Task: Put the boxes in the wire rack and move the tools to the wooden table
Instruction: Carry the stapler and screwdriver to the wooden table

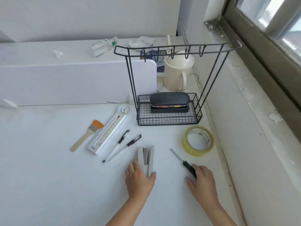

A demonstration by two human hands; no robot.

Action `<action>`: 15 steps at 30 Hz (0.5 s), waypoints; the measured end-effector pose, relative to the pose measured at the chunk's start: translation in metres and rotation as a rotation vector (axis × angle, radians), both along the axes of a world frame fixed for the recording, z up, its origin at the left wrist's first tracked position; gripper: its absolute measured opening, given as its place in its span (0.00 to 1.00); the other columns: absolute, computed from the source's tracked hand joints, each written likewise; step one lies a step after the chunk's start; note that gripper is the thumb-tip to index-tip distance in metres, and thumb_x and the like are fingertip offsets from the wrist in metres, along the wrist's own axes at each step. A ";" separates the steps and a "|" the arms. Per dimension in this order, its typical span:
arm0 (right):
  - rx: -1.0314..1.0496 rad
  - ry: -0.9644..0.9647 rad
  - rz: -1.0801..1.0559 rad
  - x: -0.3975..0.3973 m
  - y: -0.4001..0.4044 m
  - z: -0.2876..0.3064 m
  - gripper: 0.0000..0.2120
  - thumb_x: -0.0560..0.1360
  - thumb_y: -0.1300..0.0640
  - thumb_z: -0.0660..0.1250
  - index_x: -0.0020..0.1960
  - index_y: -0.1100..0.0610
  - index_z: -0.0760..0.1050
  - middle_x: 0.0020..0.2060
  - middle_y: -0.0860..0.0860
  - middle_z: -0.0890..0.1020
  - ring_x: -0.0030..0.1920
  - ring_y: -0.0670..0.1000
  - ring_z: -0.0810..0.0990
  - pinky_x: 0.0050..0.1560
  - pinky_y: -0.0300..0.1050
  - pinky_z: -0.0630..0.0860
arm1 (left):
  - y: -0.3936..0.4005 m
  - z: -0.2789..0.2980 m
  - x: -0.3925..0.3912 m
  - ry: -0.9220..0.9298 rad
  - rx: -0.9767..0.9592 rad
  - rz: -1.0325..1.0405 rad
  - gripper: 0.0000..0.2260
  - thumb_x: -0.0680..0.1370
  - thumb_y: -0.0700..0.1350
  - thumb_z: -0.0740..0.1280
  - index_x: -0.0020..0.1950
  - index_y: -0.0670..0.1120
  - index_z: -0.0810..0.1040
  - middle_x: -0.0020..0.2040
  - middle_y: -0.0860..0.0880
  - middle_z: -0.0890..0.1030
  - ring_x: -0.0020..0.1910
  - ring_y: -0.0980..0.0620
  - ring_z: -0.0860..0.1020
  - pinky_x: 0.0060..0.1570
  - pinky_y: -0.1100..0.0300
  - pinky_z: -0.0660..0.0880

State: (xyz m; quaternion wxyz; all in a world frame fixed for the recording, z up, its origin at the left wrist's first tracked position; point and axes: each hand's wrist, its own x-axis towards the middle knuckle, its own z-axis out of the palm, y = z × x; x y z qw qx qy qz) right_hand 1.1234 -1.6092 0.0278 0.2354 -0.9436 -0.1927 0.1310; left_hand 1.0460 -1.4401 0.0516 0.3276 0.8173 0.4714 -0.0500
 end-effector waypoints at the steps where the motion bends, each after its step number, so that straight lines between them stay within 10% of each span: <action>1: -0.035 -0.008 0.008 -0.003 0.002 -0.001 0.18 0.56 0.66 0.78 0.43 0.64 0.78 0.31 0.58 0.79 0.31 0.62 0.78 0.29 0.47 0.71 | -0.001 0.003 0.000 0.009 -0.012 0.012 0.26 0.69 0.46 0.68 0.62 0.38 0.63 0.62 0.39 0.70 0.62 0.40 0.67 0.60 0.50 0.66; 6: 0.253 0.182 -0.122 -0.023 0.004 0.014 0.07 0.73 0.67 0.61 0.49 0.60 0.71 0.36 0.51 0.69 0.35 0.50 0.70 0.35 0.41 0.66 | 0.002 0.008 -0.028 -0.179 -0.088 0.016 0.22 0.70 0.37 0.66 0.62 0.39 0.66 0.52 0.45 0.68 0.52 0.39 0.74 0.47 0.54 0.71; 9: 0.320 0.324 -0.075 -0.059 -0.011 0.029 0.11 0.74 0.64 0.59 0.44 0.49 0.62 0.29 0.46 0.69 0.28 0.44 0.72 0.32 0.32 0.67 | -0.005 0.016 -0.069 -0.341 -0.175 0.035 0.30 0.60 0.48 0.66 0.60 0.41 0.69 0.43 0.53 0.65 0.45 0.47 0.72 0.45 0.59 0.65; 15: 0.375 0.406 -0.267 -0.161 -0.037 0.048 0.16 0.73 0.61 0.64 0.36 0.42 0.66 0.21 0.50 0.75 0.27 0.36 0.73 0.31 0.29 0.67 | -0.006 0.010 -0.151 -0.382 -0.302 -0.044 0.22 0.49 0.54 0.69 0.39 0.72 0.74 0.39 0.50 0.81 0.40 0.62 0.77 0.37 0.72 0.72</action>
